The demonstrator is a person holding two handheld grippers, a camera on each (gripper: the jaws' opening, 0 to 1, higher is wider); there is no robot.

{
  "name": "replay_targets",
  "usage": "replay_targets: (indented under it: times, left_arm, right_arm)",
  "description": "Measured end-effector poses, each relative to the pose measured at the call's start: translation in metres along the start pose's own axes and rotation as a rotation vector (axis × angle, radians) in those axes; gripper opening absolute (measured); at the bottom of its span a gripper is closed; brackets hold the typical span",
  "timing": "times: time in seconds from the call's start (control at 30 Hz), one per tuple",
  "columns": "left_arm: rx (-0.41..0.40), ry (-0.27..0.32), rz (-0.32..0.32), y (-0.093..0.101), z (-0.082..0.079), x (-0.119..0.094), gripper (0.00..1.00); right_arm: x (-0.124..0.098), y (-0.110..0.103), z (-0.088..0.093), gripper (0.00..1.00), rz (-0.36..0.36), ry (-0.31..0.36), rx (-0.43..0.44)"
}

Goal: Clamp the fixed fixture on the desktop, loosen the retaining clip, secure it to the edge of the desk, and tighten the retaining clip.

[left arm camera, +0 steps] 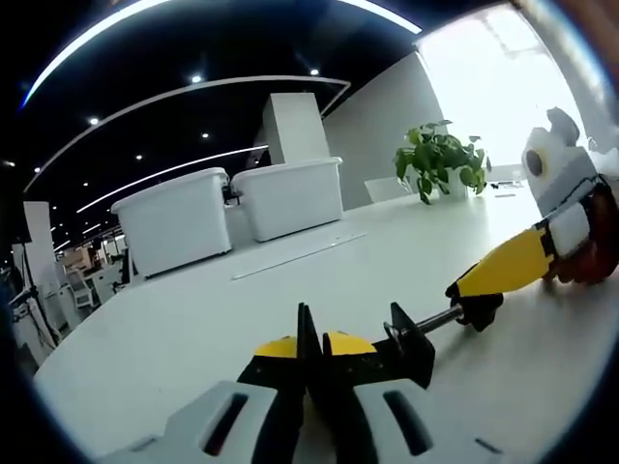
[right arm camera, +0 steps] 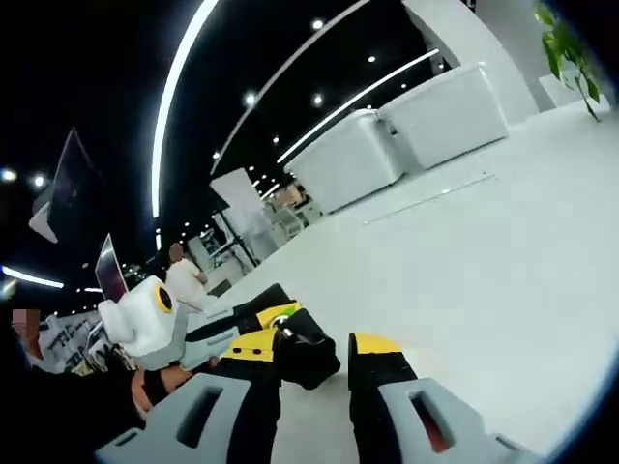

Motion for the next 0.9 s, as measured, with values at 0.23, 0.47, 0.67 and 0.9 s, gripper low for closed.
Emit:
replay_targets:
  times: [0.23,0.47,0.67,0.9]
  left_arm:
    - [-0.008,-0.001,-0.001,0.0,0.001,-0.002,0.07]
    - [-0.009,-0.002,-0.004,-0.001,0.002,-0.003,0.07]
    - [-0.011,0.002,-0.004,-0.001,0.001,-0.003,0.06]
    - [-0.014,0.0,-0.003,-0.001,0.001,-0.003,0.06]
  right_arm:
    - [0.003,0.002,0.0,0.23,0.008,-0.029,0.094]
    - [0.005,0.0,-0.001,0.19,0.022,-0.036,0.124]
    - [0.002,-0.008,0.0,0.17,0.037,0.005,-0.149]
    - [0.0,-0.026,0.009,0.17,0.108,0.098,-0.699]
Point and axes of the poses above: the point that each gripper's makers call its tool centre point, and the gripper's own axes: x roughly forward along the fingers, y roughly to its right, z roughly out of its underside, the point moved 6 cm from there along -x, roughly backward along the fingers, and after that the axes turned 15 degrees about x, right-handed, at the moved point
